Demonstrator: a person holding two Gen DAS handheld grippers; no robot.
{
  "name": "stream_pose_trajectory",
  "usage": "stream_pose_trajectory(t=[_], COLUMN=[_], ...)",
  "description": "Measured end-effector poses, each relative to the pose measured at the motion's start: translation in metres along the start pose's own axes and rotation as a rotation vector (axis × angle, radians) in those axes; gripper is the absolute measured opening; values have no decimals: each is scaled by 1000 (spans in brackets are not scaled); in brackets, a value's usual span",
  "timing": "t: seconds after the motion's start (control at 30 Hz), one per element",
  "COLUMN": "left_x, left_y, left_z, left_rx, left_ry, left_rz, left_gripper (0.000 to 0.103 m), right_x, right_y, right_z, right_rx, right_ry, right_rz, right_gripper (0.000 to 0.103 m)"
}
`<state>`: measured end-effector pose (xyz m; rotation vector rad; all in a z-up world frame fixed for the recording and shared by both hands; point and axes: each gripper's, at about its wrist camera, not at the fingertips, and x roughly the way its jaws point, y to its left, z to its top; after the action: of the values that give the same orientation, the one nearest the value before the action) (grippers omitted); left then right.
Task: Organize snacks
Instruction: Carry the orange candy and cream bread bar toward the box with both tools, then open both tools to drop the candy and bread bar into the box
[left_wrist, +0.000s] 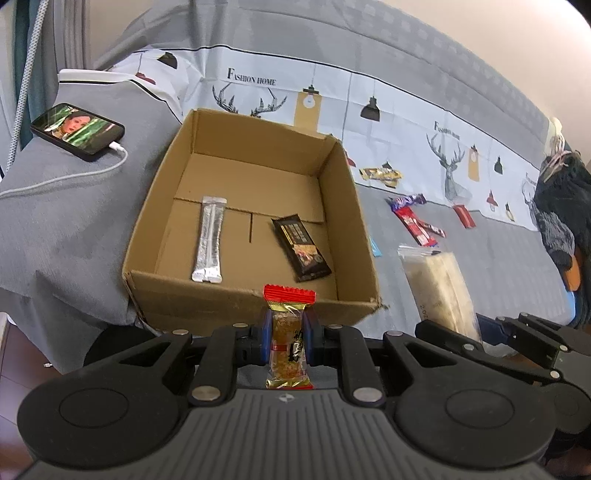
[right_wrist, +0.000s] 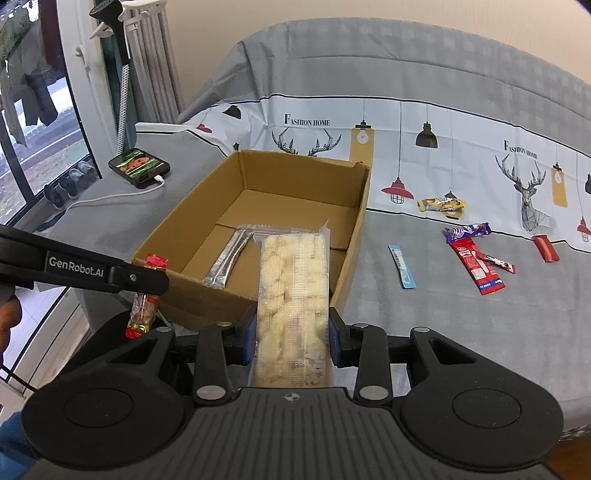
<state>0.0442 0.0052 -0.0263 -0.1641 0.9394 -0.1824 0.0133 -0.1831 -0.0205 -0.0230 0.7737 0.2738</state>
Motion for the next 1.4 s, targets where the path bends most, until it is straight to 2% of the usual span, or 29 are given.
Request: stream_pose_trajectory(t=[0.57, 0.9, 1.13, 1.4], left_x=[40, 96, 139, 184], left_y=[24, 44, 54, 65], left_z=[60, 100, 116, 118], left_rx=[-53, -61, -40, -28], left_ry=[-11, 13, 52, 111], left_rz=[9, 49, 78, 116], left_gripper=[19, 19, 19, 19], right_x=[62, 124, 170, 207], right_y=[6, 6, 2, 0], right_z=[48, 79, 82, 78], right_rx=[-14, -7, -3, -11], right_ry=[22, 53, 113, 172], right_rz=[31, 37, 21, 16], right_gripper=[38, 38, 38, 38])
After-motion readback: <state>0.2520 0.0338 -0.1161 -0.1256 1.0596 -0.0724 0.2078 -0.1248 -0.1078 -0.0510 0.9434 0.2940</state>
